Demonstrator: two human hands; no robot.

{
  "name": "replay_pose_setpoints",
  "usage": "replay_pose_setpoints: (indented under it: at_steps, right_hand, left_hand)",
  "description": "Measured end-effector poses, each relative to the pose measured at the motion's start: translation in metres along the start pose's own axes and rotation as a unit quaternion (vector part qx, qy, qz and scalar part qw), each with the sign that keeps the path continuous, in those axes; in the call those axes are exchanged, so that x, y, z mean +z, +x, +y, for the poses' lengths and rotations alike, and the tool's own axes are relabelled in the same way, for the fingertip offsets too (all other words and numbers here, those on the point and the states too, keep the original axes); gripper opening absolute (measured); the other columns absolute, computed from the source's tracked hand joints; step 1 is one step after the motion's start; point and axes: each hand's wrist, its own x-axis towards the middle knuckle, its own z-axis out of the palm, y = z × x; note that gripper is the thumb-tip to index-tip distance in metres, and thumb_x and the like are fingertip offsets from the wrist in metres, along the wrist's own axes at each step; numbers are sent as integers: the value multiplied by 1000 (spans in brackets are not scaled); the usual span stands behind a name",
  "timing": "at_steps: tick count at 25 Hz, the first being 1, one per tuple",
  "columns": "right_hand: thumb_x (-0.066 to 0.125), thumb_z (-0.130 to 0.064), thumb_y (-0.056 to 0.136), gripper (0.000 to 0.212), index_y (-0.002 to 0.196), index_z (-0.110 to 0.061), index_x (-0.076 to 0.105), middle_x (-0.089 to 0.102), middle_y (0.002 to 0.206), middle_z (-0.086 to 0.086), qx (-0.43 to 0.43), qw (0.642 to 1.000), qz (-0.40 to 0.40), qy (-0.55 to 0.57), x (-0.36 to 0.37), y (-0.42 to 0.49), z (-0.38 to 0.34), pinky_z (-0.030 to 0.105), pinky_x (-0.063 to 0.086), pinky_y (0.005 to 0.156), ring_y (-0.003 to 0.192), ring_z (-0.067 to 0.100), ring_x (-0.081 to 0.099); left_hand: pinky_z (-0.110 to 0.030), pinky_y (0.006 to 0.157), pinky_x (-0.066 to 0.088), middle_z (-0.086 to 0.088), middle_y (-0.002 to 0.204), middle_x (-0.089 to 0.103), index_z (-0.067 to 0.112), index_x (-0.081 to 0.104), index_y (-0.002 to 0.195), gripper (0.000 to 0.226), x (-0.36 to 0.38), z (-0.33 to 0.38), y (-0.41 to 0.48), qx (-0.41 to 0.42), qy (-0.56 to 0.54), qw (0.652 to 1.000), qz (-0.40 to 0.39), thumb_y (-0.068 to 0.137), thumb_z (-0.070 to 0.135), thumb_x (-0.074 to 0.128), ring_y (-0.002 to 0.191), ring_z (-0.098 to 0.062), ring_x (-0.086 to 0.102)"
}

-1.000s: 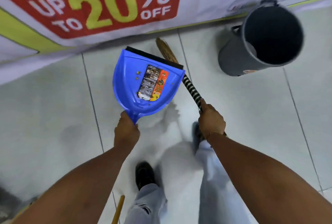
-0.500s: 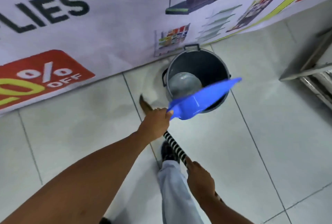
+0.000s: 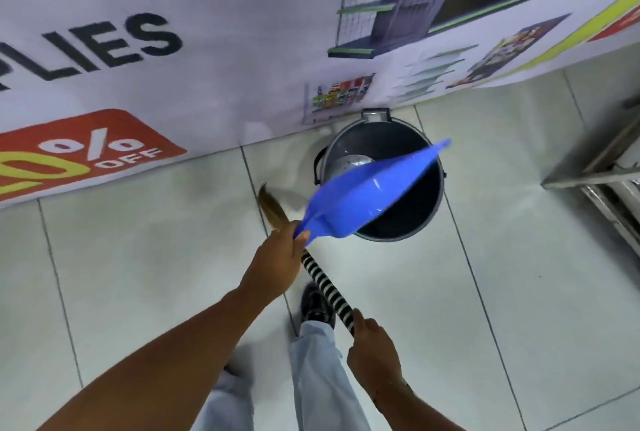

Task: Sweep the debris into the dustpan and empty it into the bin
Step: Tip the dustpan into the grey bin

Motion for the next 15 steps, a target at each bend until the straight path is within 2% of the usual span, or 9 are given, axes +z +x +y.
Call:
replay_pose_setpoints:
  at_steps: [1,2,5,7,9,12,15]
  right_hand:
    - [39,-6,90,60,148,-15,24,54,130,8,-3,1000,-2,-13,-1,-1,-6,29,46,88,116,25,55]
    - [39,-6,89,60,147,-14,26,55,131,7,-7,1000,-5,-30,-1,-2,-17,29,46,90,116,24,55]
    - [37,-13,90,62,148,-28,23,50,140,-2,-15,997,-4,-70,2,-5,-60,34,49,89,114,28,58]
    - [37,-19,93,60,148,-35,19,45,142,-2,-39,994,-1,-107,5,-2,-101,38,50,89,112,29,60]
    - [40,-24,93,55,146,-33,25,47,137,3,-62,990,28,-126,6,9,-142,39,50,88,112,29,60]
    - [50,-23,86,52,137,-25,41,54,128,7,-86,984,43,-149,10,58,-220,37,50,87,113,29,58]
    - [55,-15,81,52,133,-17,48,56,126,12,-159,961,52,-221,24,137,-291,37,49,91,112,34,57]
  left_hand:
    - [-31,77,38,1,91,48,12,52,112,22,-6,-16,-12,0,-32,999,22,96,23,41,85,-20,49]
    - [-30,83,37,2,100,44,11,47,121,28,-14,-38,-26,-21,-59,997,50,94,18,46,93,-17,47]
    - [-36,89,41,1,108,38,3,42,120,35,-38,-109,-67,-124,-106,980,112,87,2,52,98,-19,46]
    - [-33,81,45,2,99,38,6,42,113,29,-54,-156,-99,-193,-126,964,135,86,-3,49,93,-22,46]
    - [-29,69,41,-3,93,39,7,41,102,24,-67,-199,-131,-252,-160,943,148,84,-7,46,86,-25,45]
    - [-36,71,42,-8,99,39,3,41,102,24,-87,-273,-166,-322,-181,912,176,83,-10,46,81,-28,47]
    - [-31,65,40,-14,96,41,-1,44,99,25,-79,-337,-175,-391,-200,873,212,78,-16,45,74,-25,45]
